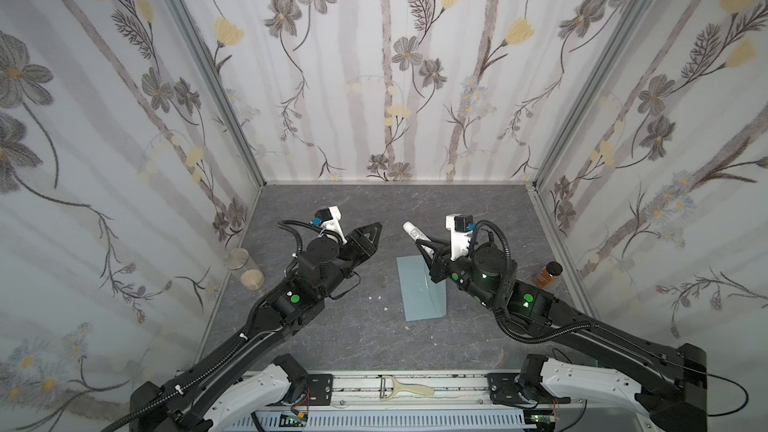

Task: Place the letter into the envelope and seal it
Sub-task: 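Open the left gripper and pull it back while the right gripper keeps the glue stick, then carry the glue stick over the teal envelope flap while the left arm withdraws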

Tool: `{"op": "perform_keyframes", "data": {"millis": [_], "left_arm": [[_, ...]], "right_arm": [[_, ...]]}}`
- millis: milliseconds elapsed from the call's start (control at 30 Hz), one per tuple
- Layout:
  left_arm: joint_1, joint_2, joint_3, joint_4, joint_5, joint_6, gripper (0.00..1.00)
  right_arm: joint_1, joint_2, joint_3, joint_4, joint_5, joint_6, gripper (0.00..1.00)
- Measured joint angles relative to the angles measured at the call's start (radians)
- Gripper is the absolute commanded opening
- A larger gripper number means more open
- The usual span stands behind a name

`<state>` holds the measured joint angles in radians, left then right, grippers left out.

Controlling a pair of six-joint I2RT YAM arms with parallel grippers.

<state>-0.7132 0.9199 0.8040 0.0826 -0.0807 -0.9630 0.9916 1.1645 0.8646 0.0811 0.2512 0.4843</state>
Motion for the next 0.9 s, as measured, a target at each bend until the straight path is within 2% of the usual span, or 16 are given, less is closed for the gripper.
{"op": "perform_keyframes", "data": {"millis": [267, 400, 667, 900], "left_arm": [[-0.002, 0.021, -0.027, -0.099, -0.022, 0.117, 0.30], [-0.034, 0.058, -0.071, -0.128, -0.021, 0.173, 0.29], [-0.150, 0.164, -0.115, -0.146, -0.075, 0.325, 0.28], [-0.175, 0.321, -0.126, -0.130, -0.073, 0.412, 0.25]], "right_arm": [[-0.050, -0.066, 0.007, -0.204, -0.116, 0.097, 0.00], [-0.063, -0.060, 0.036, -0.347, -0.153, 0.129, 0.00], [-0.092, 0.026, 0.069, -0.581, -0.174, 0.135, 0.00], [-0.162, 0.129, 0.065, -0.669, -0.230, 0.118, 0.00]]}}
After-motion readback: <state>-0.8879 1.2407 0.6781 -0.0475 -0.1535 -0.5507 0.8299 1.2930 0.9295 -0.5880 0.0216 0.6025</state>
